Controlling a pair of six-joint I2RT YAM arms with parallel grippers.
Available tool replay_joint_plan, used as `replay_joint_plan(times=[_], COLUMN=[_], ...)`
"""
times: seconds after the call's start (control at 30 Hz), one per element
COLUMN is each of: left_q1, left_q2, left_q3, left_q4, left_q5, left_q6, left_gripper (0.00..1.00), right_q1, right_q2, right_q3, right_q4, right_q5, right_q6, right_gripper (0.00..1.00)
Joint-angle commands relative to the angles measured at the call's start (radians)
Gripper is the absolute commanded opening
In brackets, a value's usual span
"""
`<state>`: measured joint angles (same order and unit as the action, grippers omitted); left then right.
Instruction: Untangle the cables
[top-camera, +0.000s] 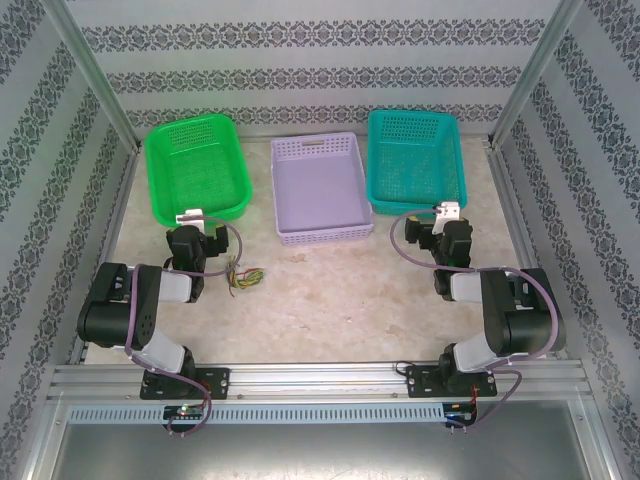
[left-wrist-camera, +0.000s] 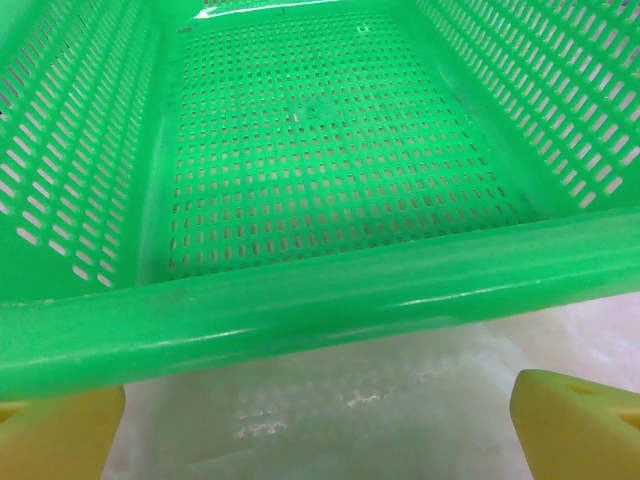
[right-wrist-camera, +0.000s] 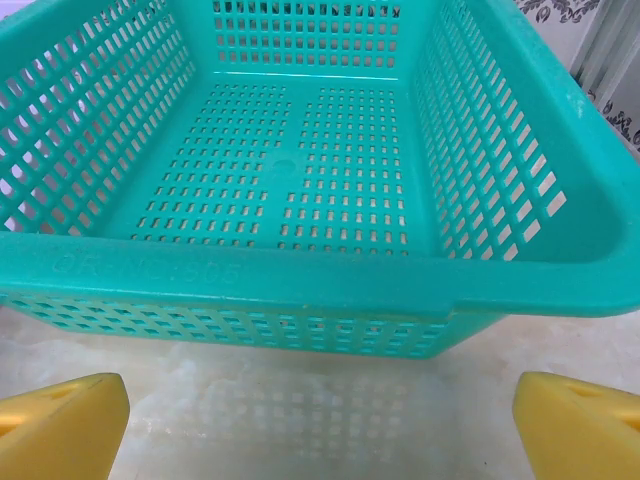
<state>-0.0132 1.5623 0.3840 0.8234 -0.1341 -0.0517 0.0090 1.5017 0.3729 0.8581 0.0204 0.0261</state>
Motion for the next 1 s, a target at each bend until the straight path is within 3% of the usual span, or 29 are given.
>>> replay_joint_plan(times=[0.0,0.8,0.87,0.97], left_q1=[-0.004,-0.005,-0.019,-0.046], left_q2=[-0.003,-0.045,-0.189,-0.411], left_q3=[0.012,-0.007,0.05,0.164], left_q4=[0.038,0.054,-0.189,-0.516], left_q5=[0.008,0.013,-0.072,-0.243], left_q6=[0.015,0.022,-0.003,-0.122], left_gripper=[0.99,1.0,1.0,1.0], right_q1=[0.002,0.003,0.016,0.083], right_q2=[0.007,-0.04,-0.155,-0.341], right_q3=[0.015,-0.005,0.01,0.016], right_q4=[0.03,0.043,-0.092,-0.152], right_q5=[-0.005,0.022,0.059,0.165], right_q6=[0.0,0.01,-0.001,-0.041], right_gripper=[0.98,0.98,0.98,0.98])
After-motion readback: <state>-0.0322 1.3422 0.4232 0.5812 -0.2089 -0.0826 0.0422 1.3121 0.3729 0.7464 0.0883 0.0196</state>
